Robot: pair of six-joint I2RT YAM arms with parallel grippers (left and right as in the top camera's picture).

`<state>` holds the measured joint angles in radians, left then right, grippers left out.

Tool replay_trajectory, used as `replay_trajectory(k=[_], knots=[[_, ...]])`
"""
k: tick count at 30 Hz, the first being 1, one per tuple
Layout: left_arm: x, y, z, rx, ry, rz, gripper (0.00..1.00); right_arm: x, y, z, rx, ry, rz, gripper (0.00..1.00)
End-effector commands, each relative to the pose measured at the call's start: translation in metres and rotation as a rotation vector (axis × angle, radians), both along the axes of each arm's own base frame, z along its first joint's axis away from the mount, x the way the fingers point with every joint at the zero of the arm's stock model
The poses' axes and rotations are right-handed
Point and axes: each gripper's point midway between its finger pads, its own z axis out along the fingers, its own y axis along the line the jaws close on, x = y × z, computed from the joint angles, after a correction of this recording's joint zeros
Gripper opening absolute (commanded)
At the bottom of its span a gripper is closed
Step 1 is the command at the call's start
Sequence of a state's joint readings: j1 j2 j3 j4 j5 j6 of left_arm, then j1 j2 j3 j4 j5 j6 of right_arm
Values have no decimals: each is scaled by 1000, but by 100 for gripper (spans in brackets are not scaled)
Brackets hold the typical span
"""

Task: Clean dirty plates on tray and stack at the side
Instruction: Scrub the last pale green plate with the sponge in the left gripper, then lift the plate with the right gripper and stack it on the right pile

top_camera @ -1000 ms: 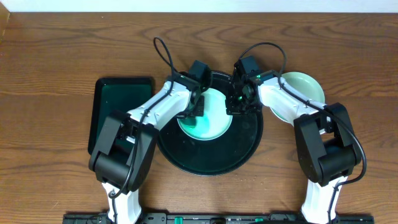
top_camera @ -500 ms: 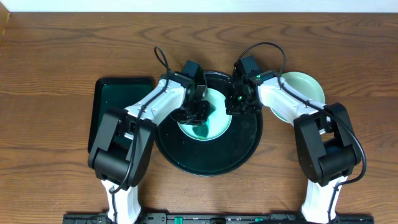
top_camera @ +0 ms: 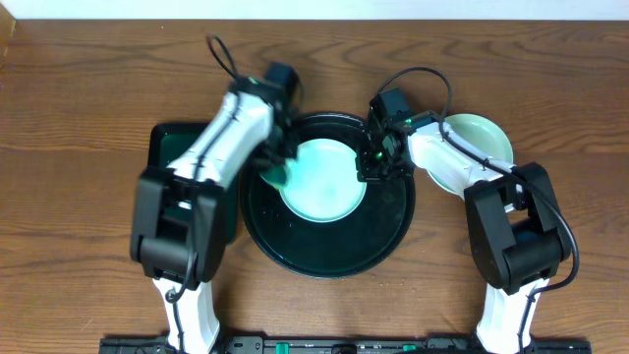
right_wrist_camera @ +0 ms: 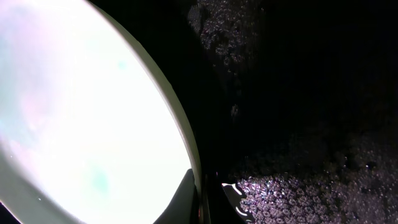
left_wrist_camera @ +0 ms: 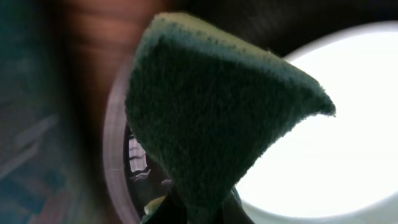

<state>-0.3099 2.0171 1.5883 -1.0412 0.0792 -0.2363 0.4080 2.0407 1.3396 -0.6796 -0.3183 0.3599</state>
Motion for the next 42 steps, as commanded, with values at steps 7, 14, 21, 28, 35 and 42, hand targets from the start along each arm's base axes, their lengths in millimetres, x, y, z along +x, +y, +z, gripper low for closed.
replay_trajectory(k=[7,14,21,28,35,42], knots=[[11,37,142,38,-138,36,7,-4,-11,18,-50,-39,34,1],[4,112,187,33,-250,234,7,8,-38,112,-283,-371,3,1],[-1,155,179,51,-218,350,7,0,-47,174,-573,-649,56,1],[-5,160,170,55,-190,362,7,-18,-33,233,-935,-959,96,1],[-7,160,157,58,-160,361,7,-52,-9,288,-1127,-1230,45,1],[-14,159,146,62,-120,359,7,-52,10,260,-970,-1145,140,1]])
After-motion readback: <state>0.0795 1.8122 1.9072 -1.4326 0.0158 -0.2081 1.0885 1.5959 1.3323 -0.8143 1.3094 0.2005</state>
